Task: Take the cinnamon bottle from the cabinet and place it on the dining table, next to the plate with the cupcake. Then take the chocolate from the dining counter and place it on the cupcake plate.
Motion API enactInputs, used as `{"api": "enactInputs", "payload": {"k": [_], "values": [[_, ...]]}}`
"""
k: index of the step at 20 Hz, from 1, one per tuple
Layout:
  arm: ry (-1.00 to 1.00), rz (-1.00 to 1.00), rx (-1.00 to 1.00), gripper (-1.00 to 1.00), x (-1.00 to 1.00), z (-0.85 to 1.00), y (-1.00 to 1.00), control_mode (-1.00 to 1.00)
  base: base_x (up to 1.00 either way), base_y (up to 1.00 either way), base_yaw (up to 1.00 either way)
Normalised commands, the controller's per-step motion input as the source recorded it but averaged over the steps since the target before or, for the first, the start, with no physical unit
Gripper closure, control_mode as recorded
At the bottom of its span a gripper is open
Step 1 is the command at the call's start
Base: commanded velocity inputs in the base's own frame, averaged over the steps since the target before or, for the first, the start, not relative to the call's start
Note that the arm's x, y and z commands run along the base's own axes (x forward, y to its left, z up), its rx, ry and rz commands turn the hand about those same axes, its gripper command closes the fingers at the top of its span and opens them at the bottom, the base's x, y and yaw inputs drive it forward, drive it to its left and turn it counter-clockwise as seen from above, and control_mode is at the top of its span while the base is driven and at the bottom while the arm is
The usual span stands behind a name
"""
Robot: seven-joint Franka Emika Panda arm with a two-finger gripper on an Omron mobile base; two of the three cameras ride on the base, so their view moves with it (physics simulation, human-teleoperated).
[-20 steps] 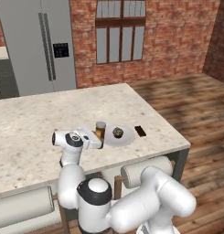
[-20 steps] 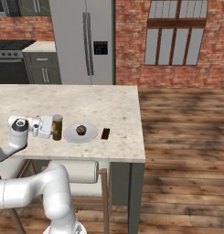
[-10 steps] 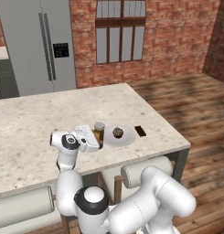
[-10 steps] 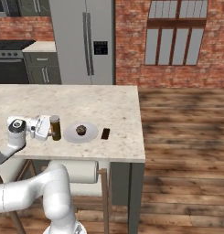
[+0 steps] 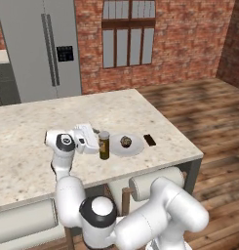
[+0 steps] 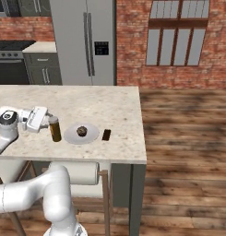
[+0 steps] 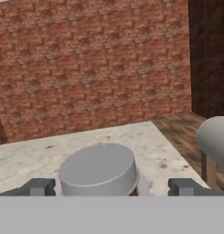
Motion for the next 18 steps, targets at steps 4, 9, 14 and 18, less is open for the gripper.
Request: {"api": "enactInputs", "payload": {"k": [4, 9, 14, 18], "values": [[0.01, -0.01, 0.02, -1.00, -0.03, 1.00, 0.26, -1.00, 0.00, 0.00, 0.00], [0.08, 0.00, 0.16, -1.00, -0.32, 1.00, 0.00, -1.00, 0.00, 0.00, 0.00], [0.20, 0.01, 0.23, -1.00, -0.55, 0.86, -0.53, -1.00, 0.00, 0.00, 0.00], [0.25, 0.07, 0.05, -1.00, -0.49, 0.41, -0.98, -1.00, 0.00, 0.00, 0.00]]}}
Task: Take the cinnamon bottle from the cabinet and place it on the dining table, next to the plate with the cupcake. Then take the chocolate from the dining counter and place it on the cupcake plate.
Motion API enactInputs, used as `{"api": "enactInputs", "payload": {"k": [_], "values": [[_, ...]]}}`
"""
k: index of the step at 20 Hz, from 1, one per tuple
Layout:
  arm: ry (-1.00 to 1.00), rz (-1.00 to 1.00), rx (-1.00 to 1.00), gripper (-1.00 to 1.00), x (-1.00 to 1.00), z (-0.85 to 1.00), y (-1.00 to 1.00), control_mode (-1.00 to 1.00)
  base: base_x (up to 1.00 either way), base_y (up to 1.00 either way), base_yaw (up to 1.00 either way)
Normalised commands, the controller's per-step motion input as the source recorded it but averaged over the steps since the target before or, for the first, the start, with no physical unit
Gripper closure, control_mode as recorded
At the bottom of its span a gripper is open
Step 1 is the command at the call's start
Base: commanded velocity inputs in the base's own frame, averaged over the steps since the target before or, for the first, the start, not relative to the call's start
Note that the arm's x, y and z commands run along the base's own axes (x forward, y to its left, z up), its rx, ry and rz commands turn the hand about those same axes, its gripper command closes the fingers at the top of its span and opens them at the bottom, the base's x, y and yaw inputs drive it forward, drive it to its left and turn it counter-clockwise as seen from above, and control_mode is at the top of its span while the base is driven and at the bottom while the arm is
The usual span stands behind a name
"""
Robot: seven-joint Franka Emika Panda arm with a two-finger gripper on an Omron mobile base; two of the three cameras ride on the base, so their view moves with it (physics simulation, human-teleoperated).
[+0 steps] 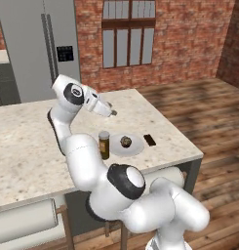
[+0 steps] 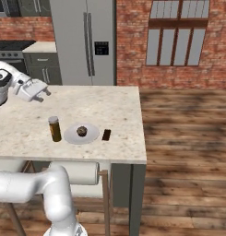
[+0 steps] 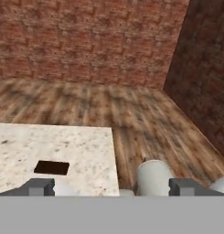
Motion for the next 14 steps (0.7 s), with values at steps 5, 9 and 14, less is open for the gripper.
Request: {"api": "enactInputs", "payload": {"k": [5, 9, 14], "values": [[0.28, 0.17, 0.05, -1.00, -0.48, 0.07, -1.00, -1.00, 0.00, 0.00, 0.00], [0.27, 0.25, 0.12, -1.00, -0.73, 0.00, -0.99, -1.00, 0.00, 0.00, 0.00], [0.15, 0.36, 0.27, -1.00, -0.61, -0.05, -0.72, -1.00, 0.00, 0.00, 0.00]]}}
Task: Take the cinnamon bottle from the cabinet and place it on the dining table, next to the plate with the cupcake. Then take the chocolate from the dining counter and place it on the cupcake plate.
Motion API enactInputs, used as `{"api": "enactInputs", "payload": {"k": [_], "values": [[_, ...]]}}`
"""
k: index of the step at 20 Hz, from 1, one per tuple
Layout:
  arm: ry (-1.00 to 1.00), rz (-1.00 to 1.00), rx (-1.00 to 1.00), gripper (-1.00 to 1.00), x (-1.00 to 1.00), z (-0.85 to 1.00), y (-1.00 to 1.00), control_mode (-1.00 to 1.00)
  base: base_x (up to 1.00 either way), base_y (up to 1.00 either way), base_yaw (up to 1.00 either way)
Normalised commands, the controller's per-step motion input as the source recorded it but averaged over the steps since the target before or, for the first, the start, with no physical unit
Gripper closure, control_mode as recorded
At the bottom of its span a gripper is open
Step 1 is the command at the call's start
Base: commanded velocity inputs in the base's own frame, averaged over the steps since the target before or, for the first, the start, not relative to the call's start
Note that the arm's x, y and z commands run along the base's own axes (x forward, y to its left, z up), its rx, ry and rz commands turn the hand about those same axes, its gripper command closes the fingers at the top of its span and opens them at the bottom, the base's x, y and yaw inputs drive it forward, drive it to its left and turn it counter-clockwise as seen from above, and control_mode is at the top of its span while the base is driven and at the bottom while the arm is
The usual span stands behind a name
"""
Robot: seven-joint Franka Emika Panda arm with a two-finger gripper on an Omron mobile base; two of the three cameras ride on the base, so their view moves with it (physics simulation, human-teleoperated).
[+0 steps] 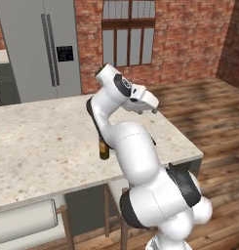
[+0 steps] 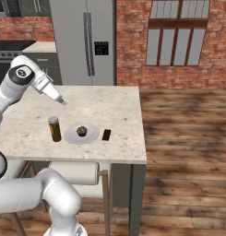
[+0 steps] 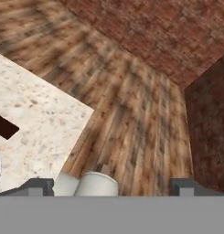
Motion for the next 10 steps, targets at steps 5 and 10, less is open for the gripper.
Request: {"api": "enactInputs", "payload": {"k": [5, 10], "values": [[0.05, 0.42, 0.30, -1.00, -0.04, -0.48, -0.62, -1.00, 0.00, 0.00, 0.00], [0.15, 0.42, 0.27, -1.00, 0.41, -0.61, -0.41, -1.00, 0.00, 0.00, 0.00]]}}
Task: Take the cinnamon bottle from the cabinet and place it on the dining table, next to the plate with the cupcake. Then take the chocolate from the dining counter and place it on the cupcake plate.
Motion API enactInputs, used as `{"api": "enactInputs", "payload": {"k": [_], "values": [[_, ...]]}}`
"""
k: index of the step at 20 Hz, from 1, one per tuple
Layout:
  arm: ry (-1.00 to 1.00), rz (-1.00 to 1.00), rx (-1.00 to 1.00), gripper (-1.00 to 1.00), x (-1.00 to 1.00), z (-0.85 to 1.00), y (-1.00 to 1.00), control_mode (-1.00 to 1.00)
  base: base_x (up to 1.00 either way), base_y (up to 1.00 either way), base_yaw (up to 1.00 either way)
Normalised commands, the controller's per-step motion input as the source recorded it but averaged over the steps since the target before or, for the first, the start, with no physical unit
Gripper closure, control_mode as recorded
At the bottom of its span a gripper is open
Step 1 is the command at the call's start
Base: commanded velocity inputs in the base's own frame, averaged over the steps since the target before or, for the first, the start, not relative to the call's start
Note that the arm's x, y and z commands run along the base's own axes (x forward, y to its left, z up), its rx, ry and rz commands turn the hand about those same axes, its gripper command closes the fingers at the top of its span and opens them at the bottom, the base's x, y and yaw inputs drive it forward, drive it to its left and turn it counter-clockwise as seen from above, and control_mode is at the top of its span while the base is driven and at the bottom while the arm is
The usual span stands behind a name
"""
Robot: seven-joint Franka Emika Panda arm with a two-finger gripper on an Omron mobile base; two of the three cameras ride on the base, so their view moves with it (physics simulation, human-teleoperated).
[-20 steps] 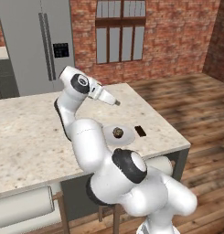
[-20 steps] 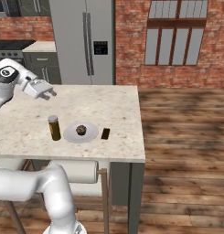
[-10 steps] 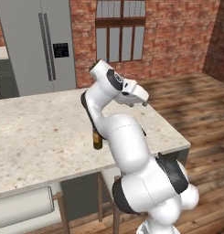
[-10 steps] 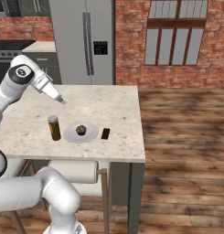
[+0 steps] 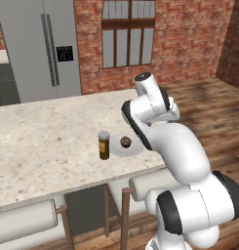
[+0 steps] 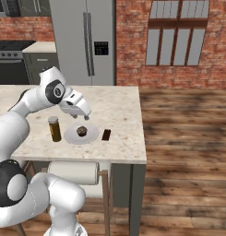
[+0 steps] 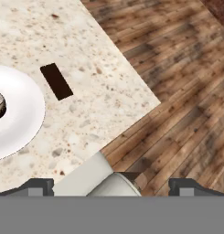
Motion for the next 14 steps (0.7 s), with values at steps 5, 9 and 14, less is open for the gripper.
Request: {"api": "enactInputs", "payload": {"k": [5, 9, 14], "values": [[0.22, 0.44, 0.23, -1.00, 0.71, -0.55, -0.23, -1.00, 0.00, 0.00, 0.00], [0.26, 0.40, 0.25, -1.00, 0.63, -0.24, -0.26, -1.00, 0.00, 0.00, 0.00], [0.23, 0.38, 0.23, -1.00, 0.67, -0.42, -0.24, -1.00, 0.00, 0.00, 0.00]]}}
